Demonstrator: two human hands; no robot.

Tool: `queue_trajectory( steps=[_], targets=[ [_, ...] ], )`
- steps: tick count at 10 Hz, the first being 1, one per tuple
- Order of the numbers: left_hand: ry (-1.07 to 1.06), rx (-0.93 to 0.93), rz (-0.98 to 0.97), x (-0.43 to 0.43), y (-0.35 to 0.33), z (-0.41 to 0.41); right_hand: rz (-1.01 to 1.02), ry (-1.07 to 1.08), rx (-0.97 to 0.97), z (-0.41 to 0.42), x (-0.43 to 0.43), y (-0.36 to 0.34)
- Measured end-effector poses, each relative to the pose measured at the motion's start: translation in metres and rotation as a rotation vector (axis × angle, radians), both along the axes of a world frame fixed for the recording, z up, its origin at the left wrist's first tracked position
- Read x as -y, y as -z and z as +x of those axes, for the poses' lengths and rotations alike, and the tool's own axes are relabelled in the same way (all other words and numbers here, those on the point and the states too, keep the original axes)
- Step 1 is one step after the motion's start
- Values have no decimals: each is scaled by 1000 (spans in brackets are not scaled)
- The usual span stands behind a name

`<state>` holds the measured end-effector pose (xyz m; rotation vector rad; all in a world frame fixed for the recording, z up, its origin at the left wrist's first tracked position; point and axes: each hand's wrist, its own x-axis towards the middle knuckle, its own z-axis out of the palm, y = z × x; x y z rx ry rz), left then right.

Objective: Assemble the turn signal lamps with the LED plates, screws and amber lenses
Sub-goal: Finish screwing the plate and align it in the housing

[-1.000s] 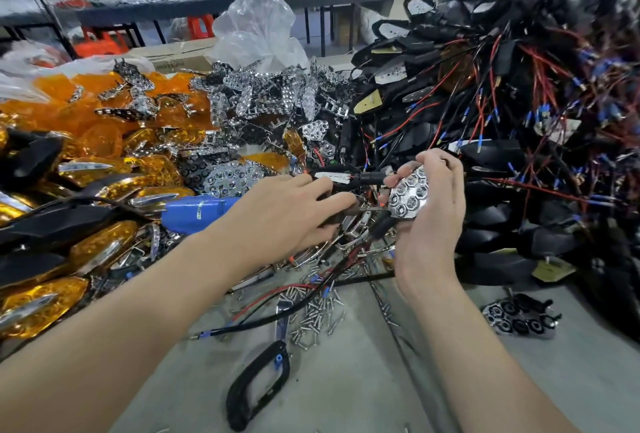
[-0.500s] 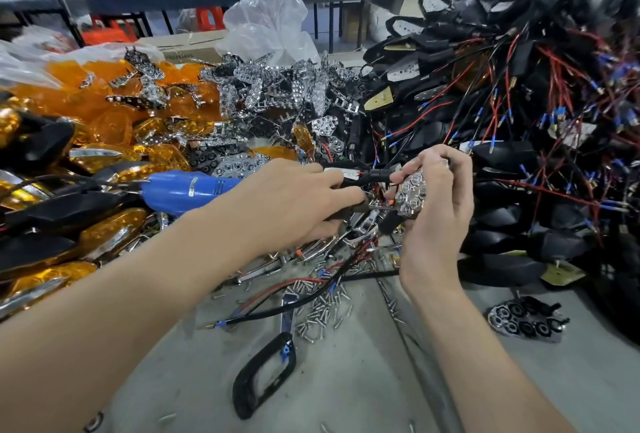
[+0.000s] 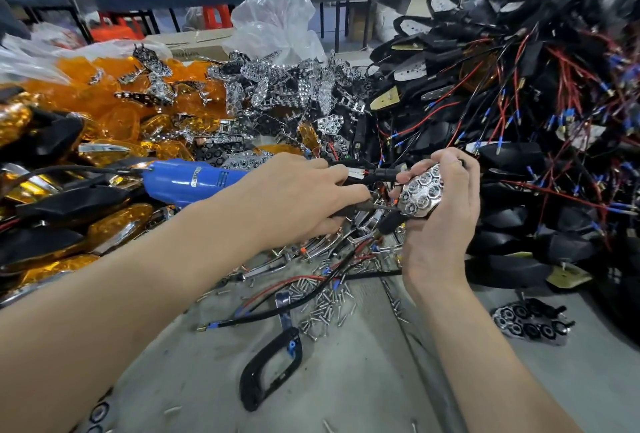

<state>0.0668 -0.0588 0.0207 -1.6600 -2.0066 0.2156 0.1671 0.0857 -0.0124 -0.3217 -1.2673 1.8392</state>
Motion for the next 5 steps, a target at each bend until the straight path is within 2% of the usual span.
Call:
queue_trajectory(
  steps=[1, 3, 4, 5],
  targets=[
    [4, 4, -1, 0, -1, 0, 21, -45, 6, 4, -1, -4],
    [-13, 7, -23, 0, -2, -1, -194, 47, -19, -5, 2, -13],
    [-26, 2, -50, 0, -4, 1, -184, 48, -32, -9, 1, -7],
    [-34, -2, -72, 0, -7, 2, -50, 17, -68, -4, 5, -1]
  ],
)
